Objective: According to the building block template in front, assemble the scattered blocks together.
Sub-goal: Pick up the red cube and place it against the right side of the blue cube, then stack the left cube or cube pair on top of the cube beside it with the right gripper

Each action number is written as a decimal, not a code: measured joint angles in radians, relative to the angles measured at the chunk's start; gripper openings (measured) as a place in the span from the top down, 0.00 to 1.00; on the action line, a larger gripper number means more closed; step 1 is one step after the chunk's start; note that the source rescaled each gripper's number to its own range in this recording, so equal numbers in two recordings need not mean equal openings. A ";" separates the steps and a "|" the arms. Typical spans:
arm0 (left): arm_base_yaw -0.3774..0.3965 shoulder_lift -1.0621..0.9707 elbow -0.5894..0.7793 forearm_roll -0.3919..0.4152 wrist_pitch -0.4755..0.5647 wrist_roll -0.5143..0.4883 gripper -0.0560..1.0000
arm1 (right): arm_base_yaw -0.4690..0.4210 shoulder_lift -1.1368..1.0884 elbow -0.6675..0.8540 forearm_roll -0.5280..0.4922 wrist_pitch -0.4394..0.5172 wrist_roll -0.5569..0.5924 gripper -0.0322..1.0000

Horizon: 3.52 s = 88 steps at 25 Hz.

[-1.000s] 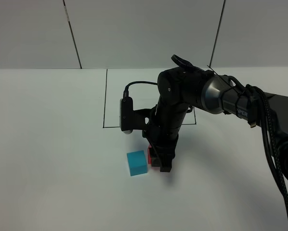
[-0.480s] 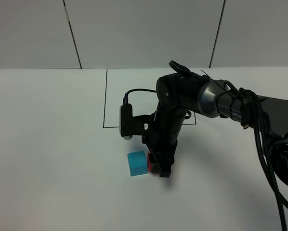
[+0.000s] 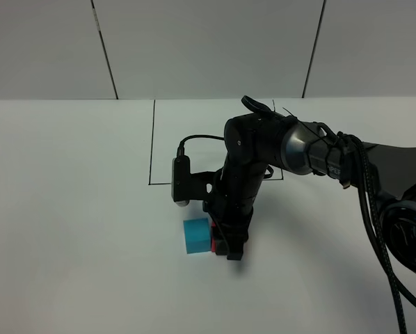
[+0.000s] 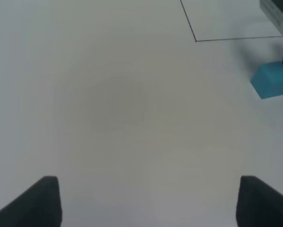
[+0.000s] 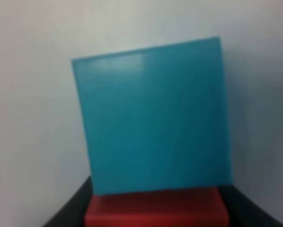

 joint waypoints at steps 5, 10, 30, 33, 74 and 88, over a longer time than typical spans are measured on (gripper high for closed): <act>0.000 0.000 0.000 0.000 0.000 0.001 0.00 | 0.000 0.002 0.000 0.004 -0.021 -0.005 0.97; 0.000 0.000 0.000 0.000 0.000 0.001 0.00 | 0.000 0.011 -0.009 0.007 -0.020 -0.008 0.97; 0.000 0.000 0.000 0.000 0.000 0.001 0.00 | 0.000 0.021 -0.019 0.013 0.001 -0.006 0.96; 0.000 0.000 0.000 0.000 0.000 0.001 0.00 | 0.000 0.021 -0.019 0.018 0.003 0.004 0.83; 0.000 0.000 0.000 0.000 0.000 0.001 0.00 | 0.001 -0.075 -0.008 -0.122 0.084 0.187 0.51; 0.000 0.000 0.000 0.000 0.000 0.001 0.00 | -0.123 -0.288 -0.007 -0.206 0.118 0.389 0.51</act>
